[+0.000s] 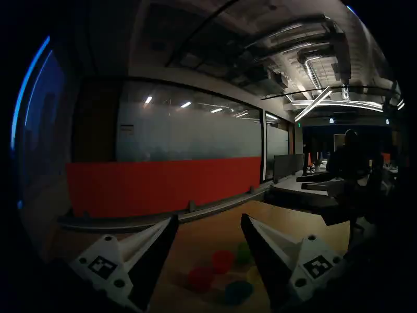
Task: Pour water
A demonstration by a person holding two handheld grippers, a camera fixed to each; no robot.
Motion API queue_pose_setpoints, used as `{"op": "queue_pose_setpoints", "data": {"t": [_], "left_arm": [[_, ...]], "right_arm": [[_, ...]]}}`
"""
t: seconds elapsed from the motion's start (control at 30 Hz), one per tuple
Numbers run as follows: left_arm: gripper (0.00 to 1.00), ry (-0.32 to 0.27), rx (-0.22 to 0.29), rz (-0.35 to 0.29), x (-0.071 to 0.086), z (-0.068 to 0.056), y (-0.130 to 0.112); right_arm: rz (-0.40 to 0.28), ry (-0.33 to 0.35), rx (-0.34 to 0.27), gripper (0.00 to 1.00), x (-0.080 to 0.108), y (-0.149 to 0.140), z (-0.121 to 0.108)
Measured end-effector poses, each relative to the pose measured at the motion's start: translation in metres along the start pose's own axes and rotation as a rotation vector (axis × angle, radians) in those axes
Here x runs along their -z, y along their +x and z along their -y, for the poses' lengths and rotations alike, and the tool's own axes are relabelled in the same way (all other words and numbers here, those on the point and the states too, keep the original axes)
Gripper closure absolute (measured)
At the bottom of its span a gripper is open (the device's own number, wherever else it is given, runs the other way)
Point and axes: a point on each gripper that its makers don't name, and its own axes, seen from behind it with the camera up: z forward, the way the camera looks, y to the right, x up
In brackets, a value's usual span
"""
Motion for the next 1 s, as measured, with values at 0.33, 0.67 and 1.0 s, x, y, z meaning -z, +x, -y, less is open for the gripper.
{"op": "queue_pose_setpoints", "data": {"t": [0.33,0.67,1.0], "left_arm": [[0.12,-0.052,-0.061,0.069,0.003,-0.011,-0.025],[0.12,-0.109,-0.054,0.117,-0.001,-0.017,-0.044],[0.12,-0.146,-0.067,0.178,-0.008,-0.024,-0.079]], "right_arm": [[0.065,0.066,0.013,0.01,-0.004,-0.007,0.010],[0.135,0.090,0.047,0.01,-0.005,-0.026,0.009],[0.201,0.101,0.055,0.01,-0.006,-0.051,0.002]]}}
